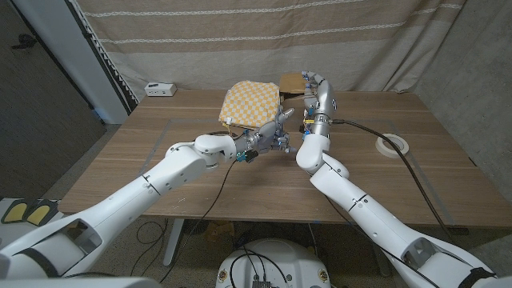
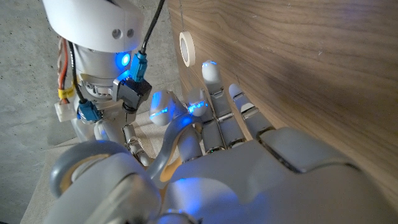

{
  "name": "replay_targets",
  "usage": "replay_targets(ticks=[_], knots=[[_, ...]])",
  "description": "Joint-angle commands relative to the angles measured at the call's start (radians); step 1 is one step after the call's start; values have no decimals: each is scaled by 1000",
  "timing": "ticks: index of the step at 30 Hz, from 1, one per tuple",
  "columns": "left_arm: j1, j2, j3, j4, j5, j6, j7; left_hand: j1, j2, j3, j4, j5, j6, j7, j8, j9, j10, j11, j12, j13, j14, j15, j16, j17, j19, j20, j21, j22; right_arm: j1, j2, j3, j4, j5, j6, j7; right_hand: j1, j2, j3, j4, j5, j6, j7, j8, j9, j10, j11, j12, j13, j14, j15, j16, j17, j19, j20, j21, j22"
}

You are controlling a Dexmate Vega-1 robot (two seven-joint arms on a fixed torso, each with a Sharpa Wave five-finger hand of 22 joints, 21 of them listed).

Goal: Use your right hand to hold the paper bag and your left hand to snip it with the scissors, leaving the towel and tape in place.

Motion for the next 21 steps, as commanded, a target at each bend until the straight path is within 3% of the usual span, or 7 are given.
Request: replay_targets(ticks=[1,21], knots=[[-20,-3,19,11,-3,26,-35,8,-2,-59,60,1,111,114,242,-1,10,-9,-5,-3,-5,-62,9,5,6,-1,3,6,-9,-12,3,-9,-20,15,-2,6,10,-2,-2,7,4,-3,-4,2,2,-5,-3,3,-2,-123,6,6,-13,-82,10,4],[-25,-6,20,24,-6,27,-44,7,0,-58,65,2,112,115,243,-1,11,-3,-3,2,-2,-64,9,-1,6,0,4,6,-22,-21,15,-13,-39,51,-13,12,9,-5,-3,5,14,-2,-2,2,19,-9,0,4,14,-126,24,14,-27,-81,24,6]])
